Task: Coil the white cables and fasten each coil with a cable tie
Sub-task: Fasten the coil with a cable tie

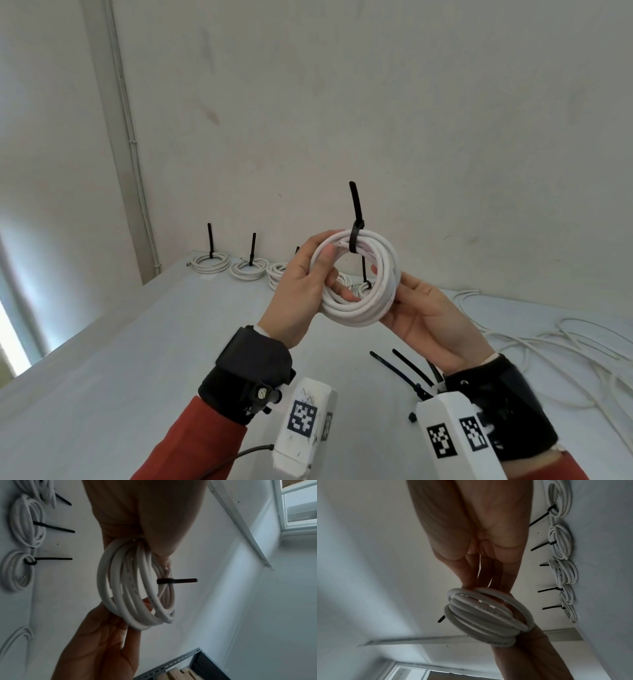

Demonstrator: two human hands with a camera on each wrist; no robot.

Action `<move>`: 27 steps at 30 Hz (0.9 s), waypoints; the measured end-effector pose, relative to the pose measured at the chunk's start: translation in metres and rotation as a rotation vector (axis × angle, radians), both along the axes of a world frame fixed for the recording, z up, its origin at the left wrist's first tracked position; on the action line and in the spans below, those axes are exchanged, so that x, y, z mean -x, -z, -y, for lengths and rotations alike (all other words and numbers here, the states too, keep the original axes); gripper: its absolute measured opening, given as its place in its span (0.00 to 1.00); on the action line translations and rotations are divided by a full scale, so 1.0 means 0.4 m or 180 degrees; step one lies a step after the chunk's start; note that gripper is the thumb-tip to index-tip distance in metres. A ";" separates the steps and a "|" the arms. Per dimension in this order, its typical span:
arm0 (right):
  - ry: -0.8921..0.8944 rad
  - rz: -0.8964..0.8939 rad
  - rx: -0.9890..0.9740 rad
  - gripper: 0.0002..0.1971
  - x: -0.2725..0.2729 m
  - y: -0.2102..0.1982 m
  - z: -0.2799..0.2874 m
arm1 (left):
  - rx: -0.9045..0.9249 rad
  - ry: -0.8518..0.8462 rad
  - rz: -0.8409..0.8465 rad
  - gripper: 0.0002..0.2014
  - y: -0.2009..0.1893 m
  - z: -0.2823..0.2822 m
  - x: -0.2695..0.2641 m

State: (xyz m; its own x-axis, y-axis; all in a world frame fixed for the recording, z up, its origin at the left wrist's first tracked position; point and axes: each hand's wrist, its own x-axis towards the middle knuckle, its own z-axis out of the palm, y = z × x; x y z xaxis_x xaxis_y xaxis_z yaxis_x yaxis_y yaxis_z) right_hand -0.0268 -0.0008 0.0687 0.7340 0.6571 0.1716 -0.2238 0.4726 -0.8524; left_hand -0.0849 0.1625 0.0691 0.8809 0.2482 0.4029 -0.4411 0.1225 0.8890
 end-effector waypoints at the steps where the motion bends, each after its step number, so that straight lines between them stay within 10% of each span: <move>1: 0.0050 0.0036 0.0021 0.11 -0.004 0.002 -0.001 | -0.0028 -0.0085 0.0112 0.16 -0.001 0.001 0.000; 13: -0.0153 -0.0168 -0.0094 0.10 0.026 -0.021 -0.002 | -0.0919 -0.0269 0.0162 0.11 -0.006 0.006 0.013; 20: -0.0051 -0.0300 0.0333 0.21 0.009 -0.010 -0.006 | -0.1537 -0.1354 0.0278 0.09 -0.002 -0.039 0.007; 27: 0.1125 0.0588 0.1165 0.09 0.014 0.024 -0.023 | -0.2207 -0.1173 0.0171 0.11 0.047 -0.002 -0.022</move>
State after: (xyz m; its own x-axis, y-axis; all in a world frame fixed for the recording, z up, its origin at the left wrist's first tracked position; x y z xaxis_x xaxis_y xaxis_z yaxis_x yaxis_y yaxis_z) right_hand -0.0325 0.0085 0.0591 0.9005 0.4165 0.1250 0.0642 0.1568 -0.9855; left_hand -0.0760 0.1634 0.0503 0.7656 0.1969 0.6125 -0.3901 -0.6150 0.6853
